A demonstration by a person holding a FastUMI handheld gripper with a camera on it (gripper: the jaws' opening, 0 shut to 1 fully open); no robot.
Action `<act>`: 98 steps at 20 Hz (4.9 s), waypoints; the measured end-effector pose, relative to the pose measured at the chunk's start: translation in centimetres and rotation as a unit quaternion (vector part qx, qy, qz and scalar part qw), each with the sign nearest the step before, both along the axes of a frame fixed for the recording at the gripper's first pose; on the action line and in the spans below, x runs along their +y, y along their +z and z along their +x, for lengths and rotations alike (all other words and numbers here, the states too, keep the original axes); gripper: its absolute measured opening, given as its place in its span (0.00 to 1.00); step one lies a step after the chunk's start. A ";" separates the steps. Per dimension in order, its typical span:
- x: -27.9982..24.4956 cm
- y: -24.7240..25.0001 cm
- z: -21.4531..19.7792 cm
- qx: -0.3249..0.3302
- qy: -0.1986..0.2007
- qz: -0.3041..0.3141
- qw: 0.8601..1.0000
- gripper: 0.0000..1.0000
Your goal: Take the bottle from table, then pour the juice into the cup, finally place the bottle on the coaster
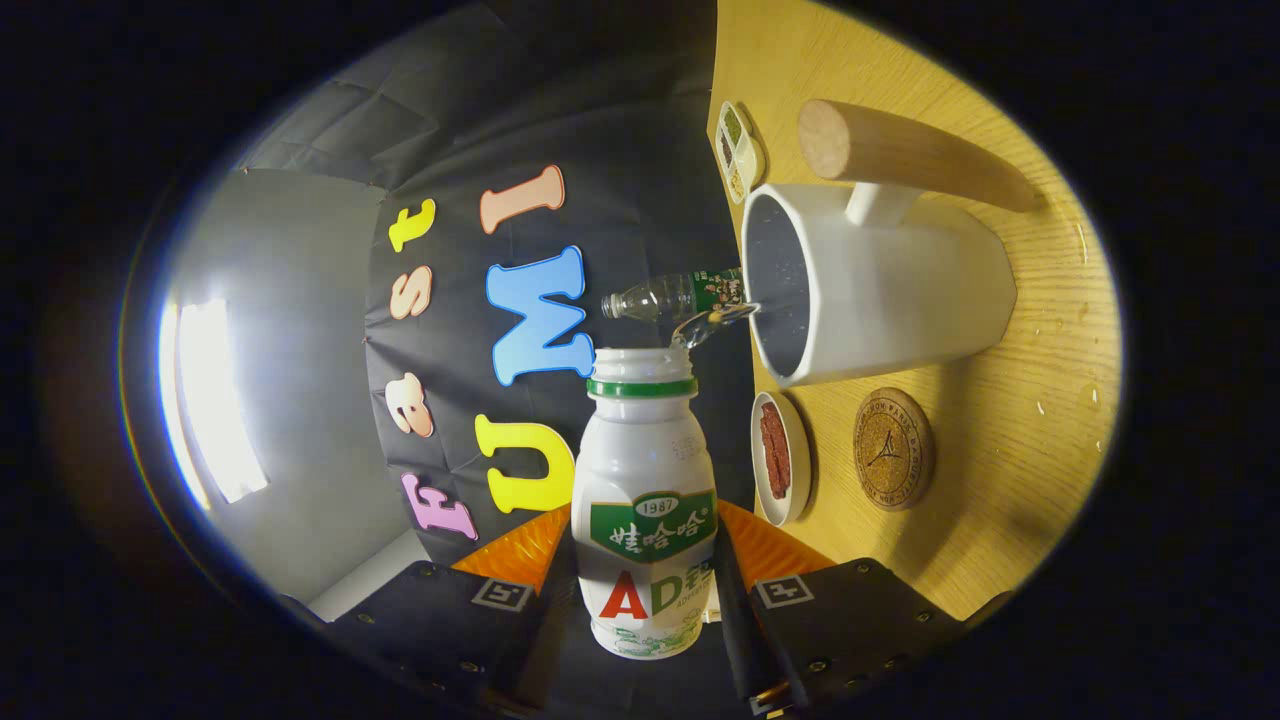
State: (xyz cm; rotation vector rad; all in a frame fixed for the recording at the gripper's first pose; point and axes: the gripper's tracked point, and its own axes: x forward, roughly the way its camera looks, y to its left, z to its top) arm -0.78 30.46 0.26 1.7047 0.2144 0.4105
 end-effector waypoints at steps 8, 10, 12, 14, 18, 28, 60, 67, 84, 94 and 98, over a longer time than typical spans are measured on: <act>0.2 0.4 0.2 -0.007 0.002 0.011 1.000 0.66; 0.2 0.4 0.2 -0.008 0.002 0.014 1.000 0.66; 0.1 0.4 0.2 -0.008 0.000 0.016 1.000 0.66; 0.2 0.5 0.1 -0.010 0.003 0.021 1.000 0.66; 0.3 0.6 0.1 -0.009 0.005 0.024 1.000 0.66; 0.5 2.8 1.3 -0.018 0.001 0.050 0.999 0.66; -2.4 5.9 1.8 0.017 -0.038 0.188 0.981 0.66; -3.8 5.1 2.1 0.038 -0.060 0.211 0.975 0.66; -3.9 3.7 3.1 0.045 -0.066 0.223 0.971 0.66; -4.1 3.7 2.9 0.047 -0.060 0.221 0.972 0.66; -3.9 3.8 2.9 0.045 -0.060 0.219 0.973 0.66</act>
